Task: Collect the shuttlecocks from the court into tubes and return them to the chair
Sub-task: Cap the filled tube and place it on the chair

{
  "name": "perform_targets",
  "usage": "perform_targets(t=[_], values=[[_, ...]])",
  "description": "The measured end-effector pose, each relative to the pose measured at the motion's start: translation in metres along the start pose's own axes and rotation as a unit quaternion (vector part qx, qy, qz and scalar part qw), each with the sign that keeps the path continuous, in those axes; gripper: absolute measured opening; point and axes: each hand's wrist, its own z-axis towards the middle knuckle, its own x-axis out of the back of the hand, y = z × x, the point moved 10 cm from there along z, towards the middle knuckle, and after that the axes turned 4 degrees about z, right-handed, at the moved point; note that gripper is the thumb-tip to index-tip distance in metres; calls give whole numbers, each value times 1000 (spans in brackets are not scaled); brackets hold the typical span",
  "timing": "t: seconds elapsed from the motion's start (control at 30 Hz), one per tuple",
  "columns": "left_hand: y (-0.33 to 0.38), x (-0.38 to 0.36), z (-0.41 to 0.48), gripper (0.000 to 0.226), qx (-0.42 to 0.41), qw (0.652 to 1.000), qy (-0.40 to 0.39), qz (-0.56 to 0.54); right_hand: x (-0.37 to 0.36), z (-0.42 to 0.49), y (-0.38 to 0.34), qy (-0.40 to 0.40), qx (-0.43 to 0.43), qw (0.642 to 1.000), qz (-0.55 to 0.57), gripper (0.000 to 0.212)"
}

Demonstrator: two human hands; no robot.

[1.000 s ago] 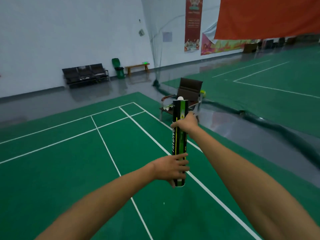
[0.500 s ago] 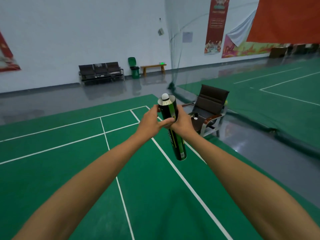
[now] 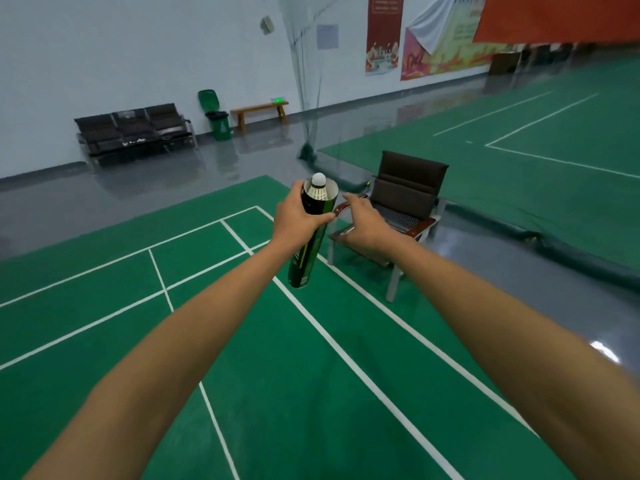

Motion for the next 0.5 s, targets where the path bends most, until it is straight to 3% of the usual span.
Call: perform_targets(t=[0.3,0.5], values=[[-107,-98,191,60,-14,996,-56,66,-36,220,120,-55,-101,986,-119,83],[-185,-183,324,63,-11,986,-121,116,-70,364,204,-75,-157,978,-119,79]])
